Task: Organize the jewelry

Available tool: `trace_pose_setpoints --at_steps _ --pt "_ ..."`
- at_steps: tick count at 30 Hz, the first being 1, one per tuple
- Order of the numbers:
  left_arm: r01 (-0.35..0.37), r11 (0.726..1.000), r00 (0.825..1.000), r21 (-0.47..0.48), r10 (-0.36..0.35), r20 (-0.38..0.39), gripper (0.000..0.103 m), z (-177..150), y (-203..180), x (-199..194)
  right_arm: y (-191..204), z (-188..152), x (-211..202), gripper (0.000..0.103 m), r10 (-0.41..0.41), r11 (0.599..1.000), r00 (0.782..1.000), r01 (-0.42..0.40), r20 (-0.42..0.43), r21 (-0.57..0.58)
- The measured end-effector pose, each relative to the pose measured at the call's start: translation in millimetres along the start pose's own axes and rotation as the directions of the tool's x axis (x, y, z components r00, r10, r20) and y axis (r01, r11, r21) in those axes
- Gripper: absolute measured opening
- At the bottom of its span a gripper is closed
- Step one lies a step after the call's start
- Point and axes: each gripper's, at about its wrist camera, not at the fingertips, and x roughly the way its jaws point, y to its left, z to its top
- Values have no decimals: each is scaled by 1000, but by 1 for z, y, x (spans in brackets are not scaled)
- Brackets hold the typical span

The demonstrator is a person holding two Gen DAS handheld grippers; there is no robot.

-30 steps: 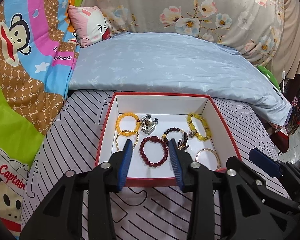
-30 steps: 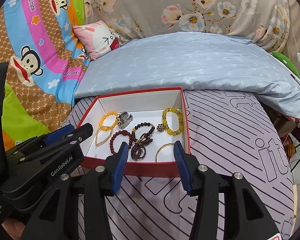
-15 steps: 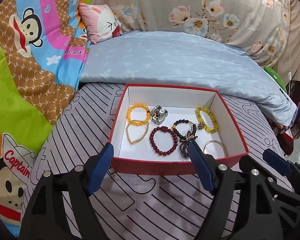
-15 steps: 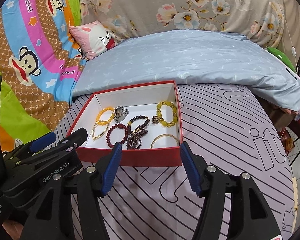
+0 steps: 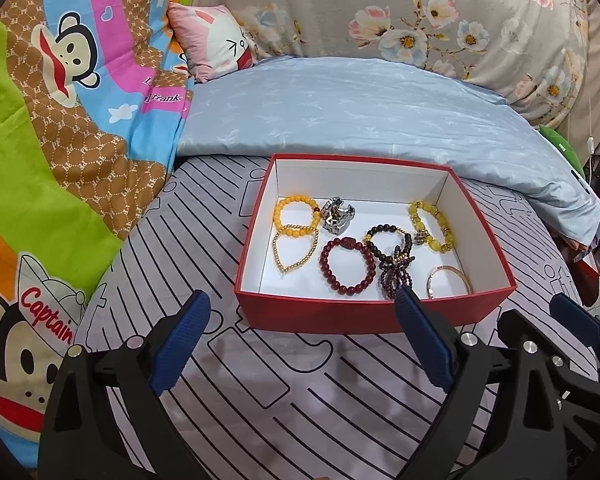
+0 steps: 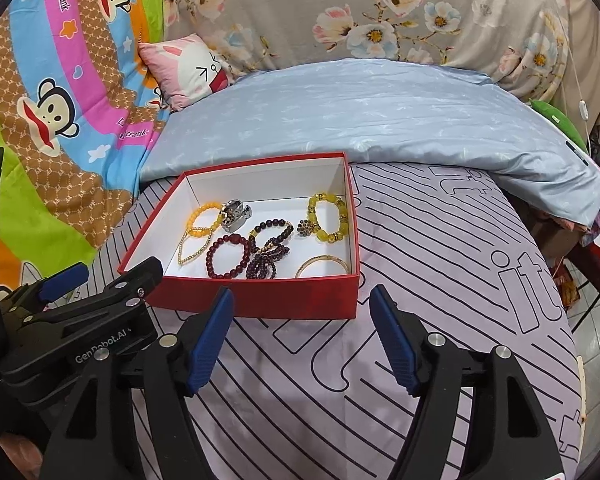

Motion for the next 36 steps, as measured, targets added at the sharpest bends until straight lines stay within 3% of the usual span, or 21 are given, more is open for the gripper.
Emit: trace_pose_setpoints --at_steps 36 --pt "-19 1000 1000 5 19 -9 89 1 3 5 2 1 2 70 -10 1000 1000 10 1 -5"
